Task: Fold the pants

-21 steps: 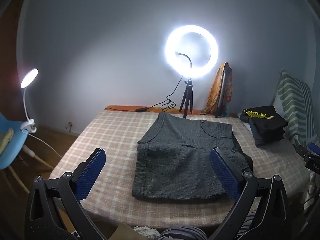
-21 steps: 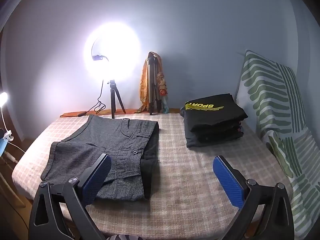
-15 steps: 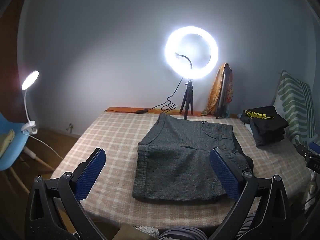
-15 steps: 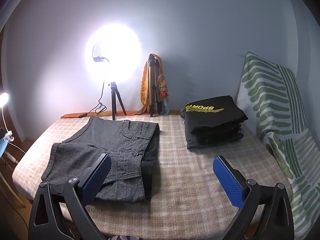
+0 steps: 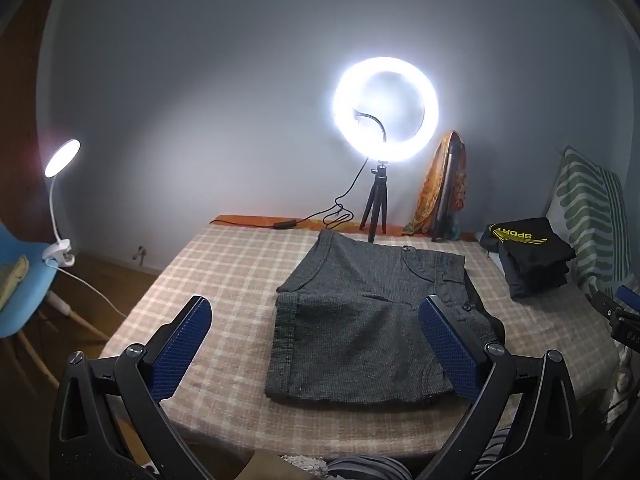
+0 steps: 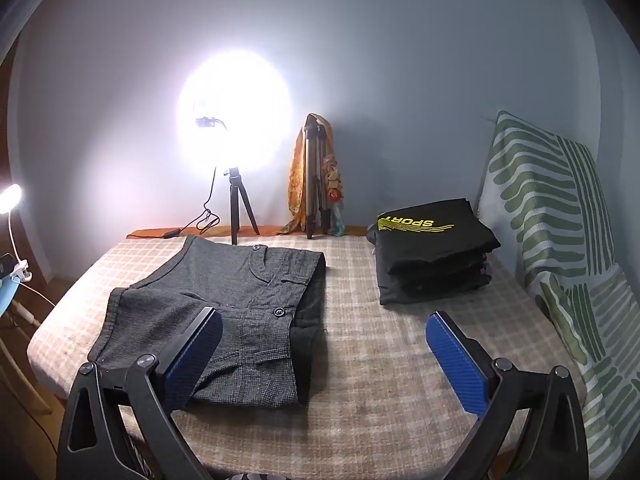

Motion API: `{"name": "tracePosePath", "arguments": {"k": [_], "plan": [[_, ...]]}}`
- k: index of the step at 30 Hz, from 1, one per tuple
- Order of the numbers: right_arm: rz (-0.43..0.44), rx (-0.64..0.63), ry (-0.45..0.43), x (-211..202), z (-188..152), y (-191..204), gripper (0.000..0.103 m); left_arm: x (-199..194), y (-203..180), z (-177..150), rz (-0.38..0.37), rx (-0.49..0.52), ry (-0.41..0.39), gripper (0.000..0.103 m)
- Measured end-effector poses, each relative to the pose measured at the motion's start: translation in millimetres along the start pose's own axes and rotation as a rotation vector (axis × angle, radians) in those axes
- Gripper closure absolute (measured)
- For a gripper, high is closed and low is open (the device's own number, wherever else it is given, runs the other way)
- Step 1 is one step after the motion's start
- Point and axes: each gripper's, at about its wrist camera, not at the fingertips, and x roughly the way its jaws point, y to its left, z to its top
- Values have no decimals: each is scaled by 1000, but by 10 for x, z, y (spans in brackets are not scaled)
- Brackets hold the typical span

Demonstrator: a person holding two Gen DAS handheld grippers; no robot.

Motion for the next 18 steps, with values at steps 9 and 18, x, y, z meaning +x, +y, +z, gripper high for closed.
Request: {"name": "tracePosePath", "arguments": {"k": [9, 18], "plan": [[3, 0, -2, -2, -13, -3, 0, -12, 6, 7, -5, -6, -2, 0], [7, 9, -1, -6, -7, -33, 0, -21, -28, 23, -9, 5, -5, 0]]}}
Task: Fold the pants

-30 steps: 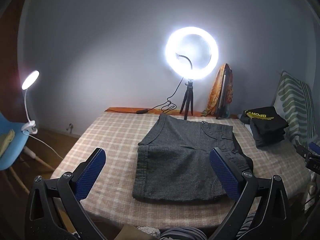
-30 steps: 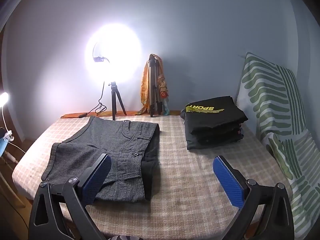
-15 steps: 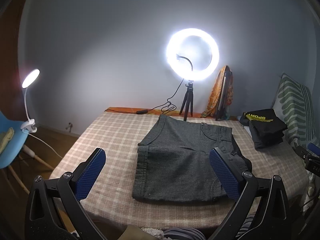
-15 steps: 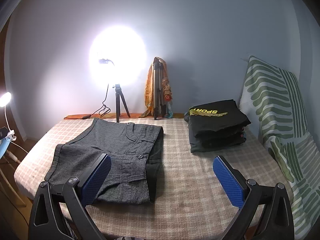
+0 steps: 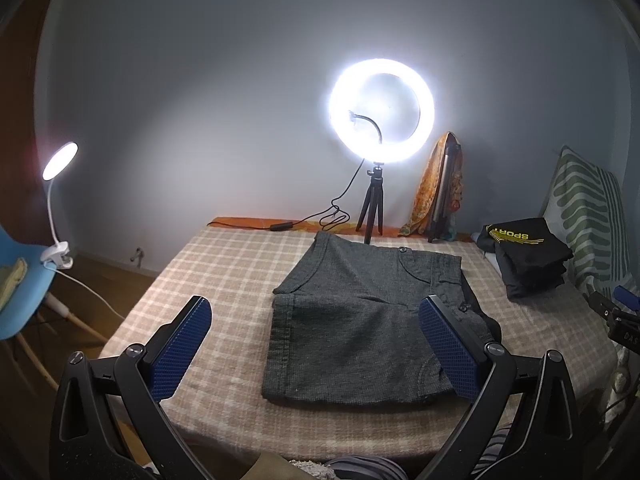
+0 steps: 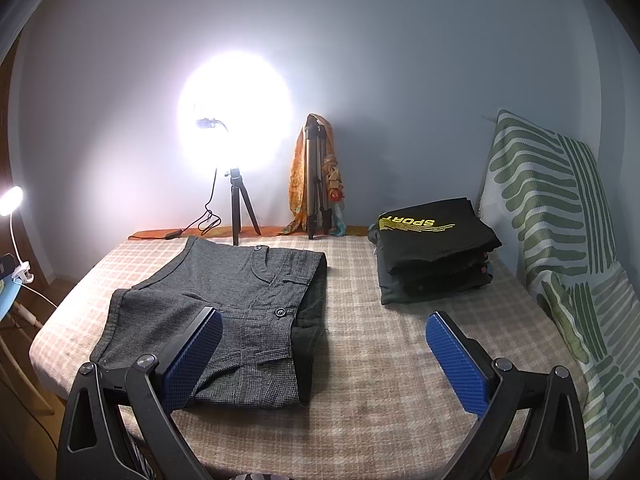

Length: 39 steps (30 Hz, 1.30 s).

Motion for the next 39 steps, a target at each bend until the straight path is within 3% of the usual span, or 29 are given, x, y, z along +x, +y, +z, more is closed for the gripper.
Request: {"name": "tracePosePath", "arguments": {"k": [39], "plan": [[8, -3, -4, -2, -46, 20, 0, -19, -70, 11, -4, 3, -4, 0]]}}
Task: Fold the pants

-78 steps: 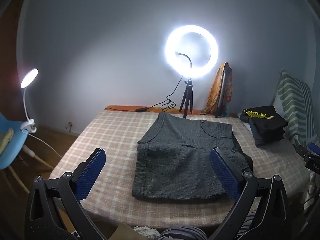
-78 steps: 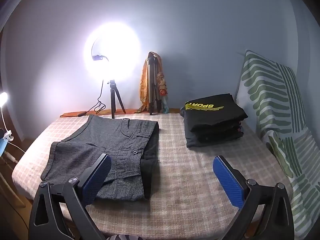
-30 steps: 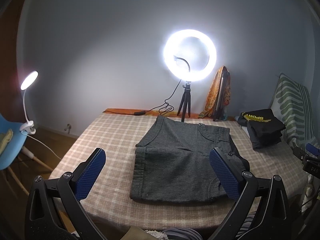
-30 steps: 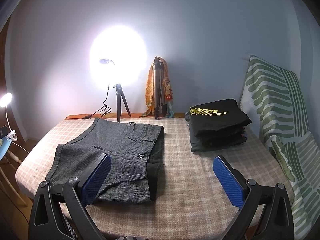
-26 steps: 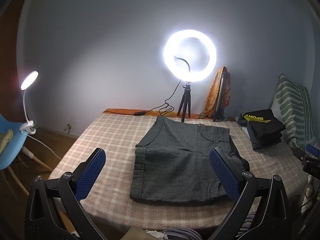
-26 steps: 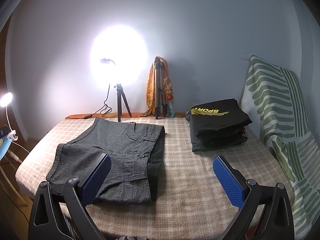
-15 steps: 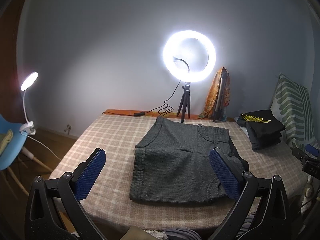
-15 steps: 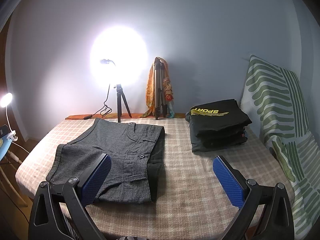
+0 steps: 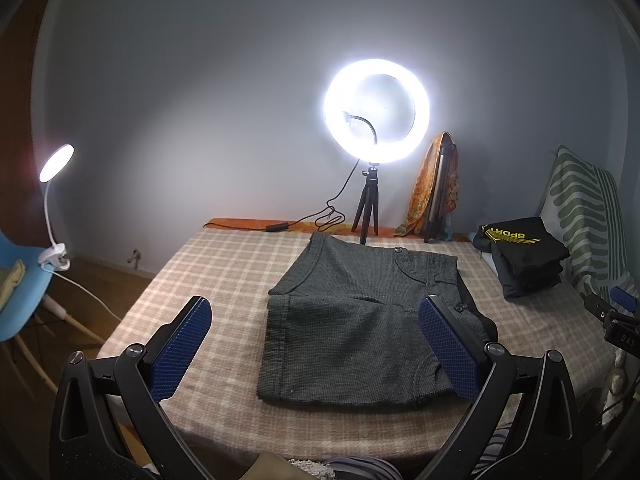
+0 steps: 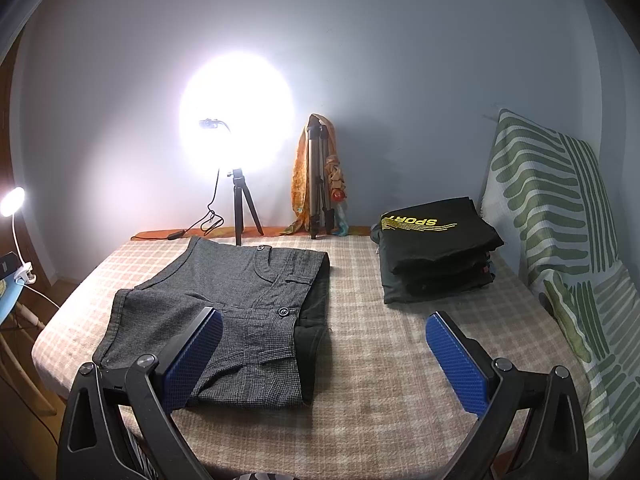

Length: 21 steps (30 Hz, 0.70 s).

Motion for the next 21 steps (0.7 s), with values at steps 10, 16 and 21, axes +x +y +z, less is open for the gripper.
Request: {"name": "tracePosePath", "arguments": {"k": [10, 16, 21], "plan": [[5, -1, 11, 55, -43, 4, 0, 50, -17, -48, 11, 16, 7, 0], [17, -17, 24, 121, -62, 29, 0, 173, 59, -100, 8, 34, 33, 0], [38, -41, 30, 174, -77, 41, 0, 312, 170, -170, -8, 53, 83, 0]]}}
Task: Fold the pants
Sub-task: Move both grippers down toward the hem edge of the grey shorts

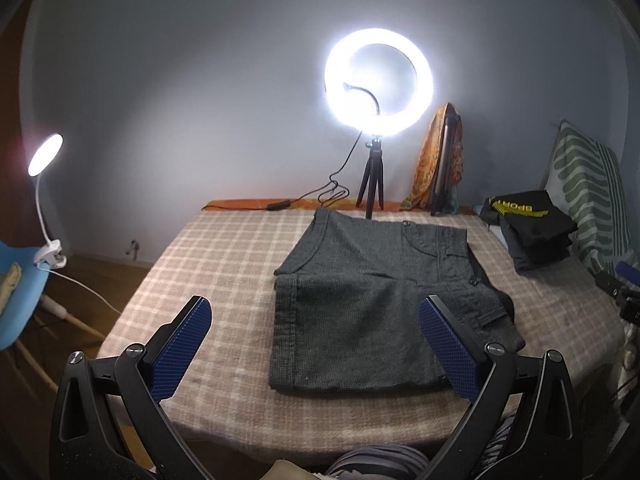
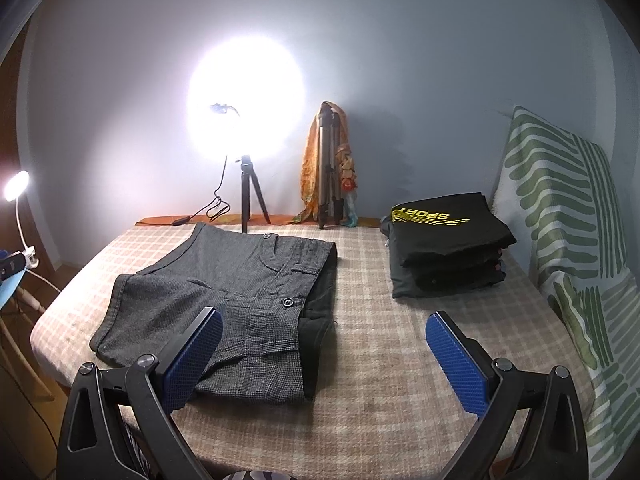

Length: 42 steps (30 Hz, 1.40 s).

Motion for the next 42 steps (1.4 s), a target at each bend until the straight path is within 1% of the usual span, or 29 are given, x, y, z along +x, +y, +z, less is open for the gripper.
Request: {"name": "tracePosePath", "arguments": {"k": [2, 6, 9, 14, 16, 18, 22, 27, 28, 30, 32, 33, 35, 38, 40, 42], "plan": [[29, -16, -6, 22, 2, 3, 1, 56, 29, -29, 11, 18, 14, 0], [26, -73, 0, 92, 26, 38, 1, 161, 101, -80, -7, 33, 41, 0], [41, -117, 12, 156, 29, 74, 1, 251, 119, -111, -3, 65, 64, 0], [35, -184, 67, 292, 6, 163, 1, 409, 141, -193, 23, 133, 113, 0], [31, -202, 88, 341, -2, 208, 1, 478, 184, -232, 15, 134, 141, 0], [35, -220, 106, 382, -10, 241, 2, 567, 210, -280, -16, 143, 177, 0], [42, -265, 127, 460, -31, 327, 6, 717, 181, -414, -12, 221, 225, 0], [50, -301, 147, 568, -48, 425, 9, 776, 186, -505, -39, 264, 204, 2], [54, -308, 151, 583, -49, 445, 10, 790, 187, -509, -44, 270, 209, 4], [59, -324, 157, 616, -53, 483, 13, 823, 182, -519, -55, 292, 214, 13], [66, -344, 162, 656, -64, 520, 15, 869, 178, -534, -76, 310, 228, 24], [70, -352, 164, 675, -72, 530, 17, 893, 180, -540, -90, 313, 237, 26], [82, -373, 178, 738, -91, 549, 19, 928, 170, -552, -115, 326, 247, 27], [118, -404, 191, 824, -135, 551, 23, 976, 112, -585, -107, 380, 256, 27], [161, -449, 203, 888, -192, 573, 25, 1028, 88, -615, -103, 408, 274, 27], [198, -529, 232, 967, -269, 611, 28, 1118, 97, -656, -116, 427, 310, 27]]}}
